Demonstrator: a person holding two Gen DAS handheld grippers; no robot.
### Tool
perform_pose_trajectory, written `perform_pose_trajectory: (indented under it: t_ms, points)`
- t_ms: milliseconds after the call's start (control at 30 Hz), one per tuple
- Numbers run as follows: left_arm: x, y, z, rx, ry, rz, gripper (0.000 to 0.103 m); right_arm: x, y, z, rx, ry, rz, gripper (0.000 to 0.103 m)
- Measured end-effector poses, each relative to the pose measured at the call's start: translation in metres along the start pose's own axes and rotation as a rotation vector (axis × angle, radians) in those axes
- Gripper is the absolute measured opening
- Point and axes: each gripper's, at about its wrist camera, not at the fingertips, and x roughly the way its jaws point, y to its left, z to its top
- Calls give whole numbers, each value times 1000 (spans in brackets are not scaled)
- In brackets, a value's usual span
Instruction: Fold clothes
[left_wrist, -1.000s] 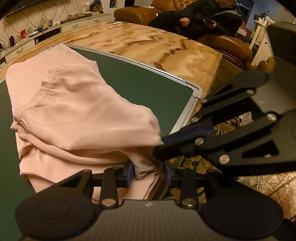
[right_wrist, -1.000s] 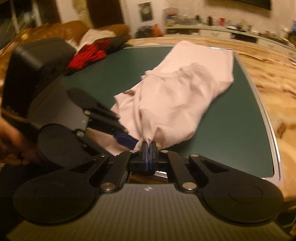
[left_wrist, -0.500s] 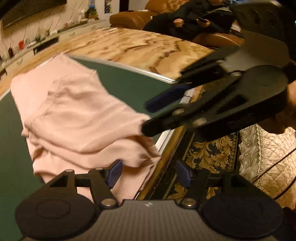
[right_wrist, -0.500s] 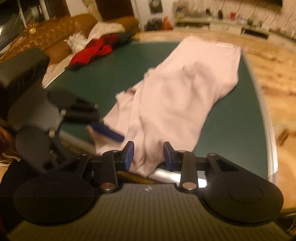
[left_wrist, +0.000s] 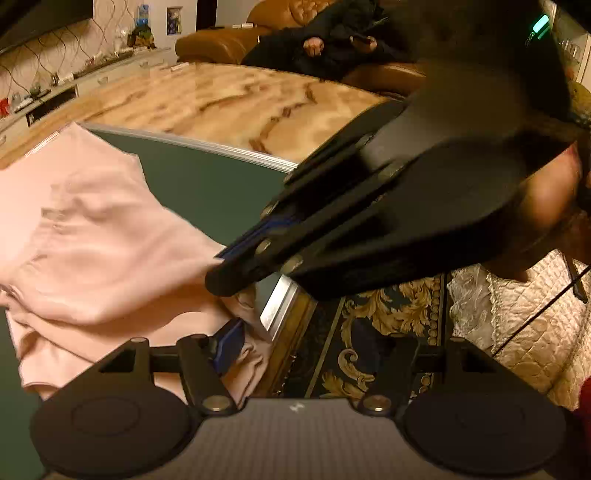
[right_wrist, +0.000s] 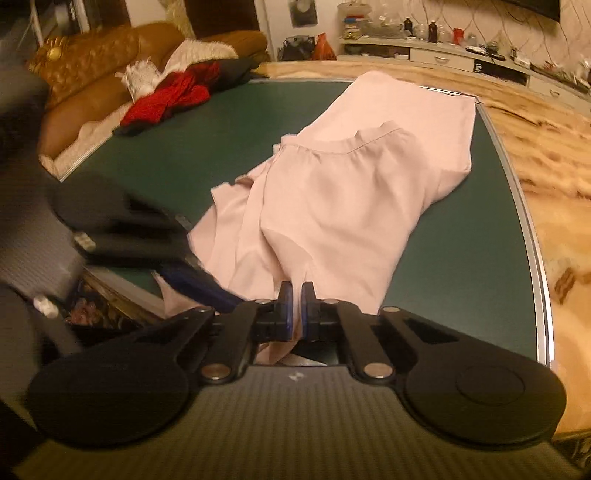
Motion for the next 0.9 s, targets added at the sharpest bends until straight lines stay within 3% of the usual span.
perform_pose_trajectory:
  t_ms: [300,500,700,900]
  points:
    - [1,18,-17,-63,-39,-11,70,-3,-14,7,74,34,233,5]
    - [-24,28,-27,-116,-83,-28,75,15,-10,10,54,88,312,5]
    - [-53,44,-40,-188,-120,5,80,19,-13,5,63,119,310,5]
    - [-43,67,-39,-250,-90,39,82,24,-10,2,39,146,215,15]
